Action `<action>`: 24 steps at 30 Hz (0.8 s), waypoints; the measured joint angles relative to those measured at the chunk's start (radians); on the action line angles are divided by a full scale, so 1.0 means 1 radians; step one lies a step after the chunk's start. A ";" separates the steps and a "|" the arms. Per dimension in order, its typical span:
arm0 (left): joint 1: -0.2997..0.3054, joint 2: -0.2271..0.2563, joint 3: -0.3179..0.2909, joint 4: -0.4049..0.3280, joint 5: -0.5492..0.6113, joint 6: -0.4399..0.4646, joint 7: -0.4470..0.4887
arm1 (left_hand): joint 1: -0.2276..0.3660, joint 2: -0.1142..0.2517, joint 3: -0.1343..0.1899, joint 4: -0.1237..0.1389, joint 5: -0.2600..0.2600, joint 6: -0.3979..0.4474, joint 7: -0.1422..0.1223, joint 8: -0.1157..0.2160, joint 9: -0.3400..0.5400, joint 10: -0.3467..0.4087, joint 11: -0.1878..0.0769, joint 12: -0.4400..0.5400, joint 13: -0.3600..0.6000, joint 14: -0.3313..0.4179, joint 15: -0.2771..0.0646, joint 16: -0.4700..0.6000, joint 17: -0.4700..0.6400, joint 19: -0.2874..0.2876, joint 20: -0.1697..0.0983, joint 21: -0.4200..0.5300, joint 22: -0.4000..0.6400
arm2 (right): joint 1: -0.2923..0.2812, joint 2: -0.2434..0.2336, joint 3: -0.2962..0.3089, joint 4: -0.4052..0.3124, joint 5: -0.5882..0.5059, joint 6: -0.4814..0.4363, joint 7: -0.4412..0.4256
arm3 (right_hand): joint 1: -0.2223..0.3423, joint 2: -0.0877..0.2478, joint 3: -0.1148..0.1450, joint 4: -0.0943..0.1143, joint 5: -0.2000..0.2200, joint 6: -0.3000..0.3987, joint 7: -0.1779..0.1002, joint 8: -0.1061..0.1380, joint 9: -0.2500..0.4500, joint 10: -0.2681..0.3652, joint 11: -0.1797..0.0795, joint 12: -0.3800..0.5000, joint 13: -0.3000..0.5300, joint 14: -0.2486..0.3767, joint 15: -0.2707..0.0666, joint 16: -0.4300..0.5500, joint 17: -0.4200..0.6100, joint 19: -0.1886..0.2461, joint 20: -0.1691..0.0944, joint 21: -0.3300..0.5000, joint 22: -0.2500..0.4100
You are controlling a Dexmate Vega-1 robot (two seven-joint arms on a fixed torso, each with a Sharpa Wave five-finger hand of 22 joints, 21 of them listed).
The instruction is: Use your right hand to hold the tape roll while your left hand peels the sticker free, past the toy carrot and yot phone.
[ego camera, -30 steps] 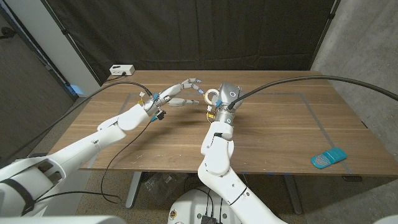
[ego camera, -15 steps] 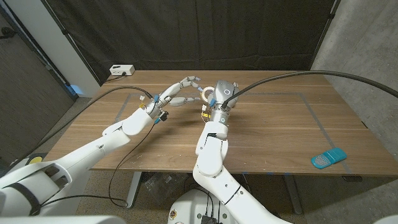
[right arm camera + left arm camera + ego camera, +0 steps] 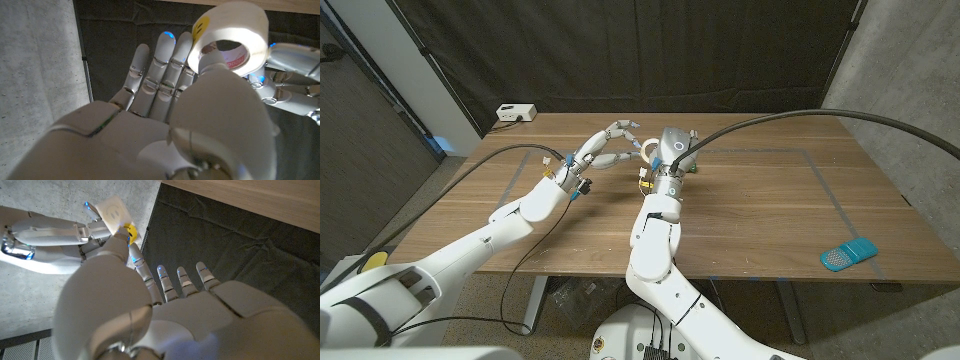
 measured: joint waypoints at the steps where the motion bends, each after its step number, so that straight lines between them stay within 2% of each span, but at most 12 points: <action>1: 0.000 -0.003 0.000 0.003 0.000 -0.001 0.004 | 0.000 0.000 0.000 0.000 0.000 0.006 0.005 0.002 -0.004 0.007 0.000 0.004 0.000 0.005 0.001 0.000 0.002 0.003 -0.003 0.000 0.000 | 0.001 0.000 0.000 0.002 0.002 0.001 -0.003 | 0.000 0.000 0.000 0.000 0.000 0.000 0.000 0.000 0.000 0.000 0.000 0.000 0.002 0.000 0.000 0.000 0.003 0.000 0.000 0.000 -0.001; 6: -0.007 -0.009 0.000 0.016 0.002 -0.005 0.013 | 0.012 -0.004 0.000 0.000 0.000 0.077 0.031 0.024 -0.029 0.029 -0.019 0.022 0.005 0.019 0.000 0.000 0.009 0.023 -0.023 0.015 0.000 | 0.003 0.000 0.001 0.003 0.017 0.010 -0.019 | 0.000 0.000 0.000 0.000 0.000 0.000 0.000 -0.002 0.000 0.000 0.000 -0.003 0.006 0.000 0.000 0.000 0.002 -0.006 0.006 0.003 -0.009; 9: -0.010 -0.012 0.001 0.022 0.004 -0.005 0.014 | 0.012 -0.004 0.000 0.000 0.001 0.146 0.067 0.032 -0.062 0.047 -0.036 0.038 0.009 0.031 -0.002 0.000 0.015 0.030 -0.030 0.024 0.000 | 0.005 0.000 0.003 0.003 0.026 0.016 -0.031 | 0.000 0.000 0.000 0.000 -0.002 -0.001 0.000 -0.003 0.000 0.002 0.002 -0.004 0.005 0.000 0.000 0.000 0.004 -0.006 0.005 0.008 -0.009; 10: -0.012 -0.014 0.001 0.026 0.004 -0.005 0.014 | 0.022 0.007 0.000 0.000 0.005 0.180 0.082 0.032 -0.080 0.057 -0.041 0.044 0.008 0.038 0.000 0.000 0.018 0.031 -0.031 0.028 0.000 | 0.006 0.000 0.004 0.003 0.031 0.019 -0.036 | 0.000 0.000 0.000 0.000 -0.003 -0.001 0.000 -0.003 0.001 0.002 0.002 -0.004 0.005 0.000 0.000 0.000 0.005 -0.006 0.006 0.008 -0.013; 12: -0.014 -0.017 0.001 0.031 0.004 -0.005 0.015 | 0.033 0.018 0.016 0.004 0.009 0.240 0.109 0.032 -0.113 0.079 -0.043 0.055 0.007 0.049 -0.001 -0.005 0.018 0.038 -0.037 0.034 0.000 | 0.007 0.000 0.007 0.003 0.039 0.022 -0.044 | 0.000 0.000 0.000 0.000 -0.003 -0.001 0.001 -0.003 0.003 0.002 0.002 -0.004 0.007 0.000 0.000 0.000 0.005 -0.006 0.006 0.008 -0.014; 14: -0.016 -0.020 0.001 0.035 0.004 -0.005 0.015 | 0.042 0.027 0.029 0.003 0.012 0.268 0.125 0.032 -0.136 0.093 -0.047 0.057 0.002 0.056 -0.001 -0.009 0.018 0.042 -0.042 0.040 -0.002 | 0.009 0.000 0.010 0.003 0.045 0.024 -0.051 | 0.000 0.000 0.000 0.000 -0.003 -0.001 0.001 -0.003 0.004 0.002 0.002 -0.004 0.009 0.000 0.000 0.000 0.005 -0.006 0.006 0.008 -0.014; 18: -0.020 -0.027 0.001 0.042 0.009 -0.004 0.018 | 0.049 0.042 0.039 0.000 0.012 0.282 0.129 0.029 -0.157 0.107 -0.050 0.066 -0.003 0.067 -0.002 -0.010 0.016 0.055 -0.055 0.047 -0.003 | 0.014 0.000 0.016 0.003 0.056 0.026 -0.060 | 0.000 0.000 0.000 0.000 -0.003 0.000 -0.001 -0.007 0.007 0.002 0.002 -0.008 0.009 0.000 0.000 0.000 0.005 -0.005 0.005 0.008 -0.019; 24: -0.024 -0.037 0.000 0.053 0.014 -0.003 0.022 | 0.051 0.046 0.043 -0.004 0.012 0.302 0.123 0.023 -0.174 0.127 -0.048 0.070 -0.007 0.079 -0.004 -0.017 0.011 0.064 -0.063 0.051 -0.004 | 0.025 0.001 0.026 0.004 0.070 0.027 -0.066 | 0.000 0.000 -0.001 0.001 -0.003 0.002 -0.002 -0.012 0.009 0.002 0.002 -0.008 0.012 -0.001 0.001 0.000 0.004 -0.005 0.005 0.015 -0.025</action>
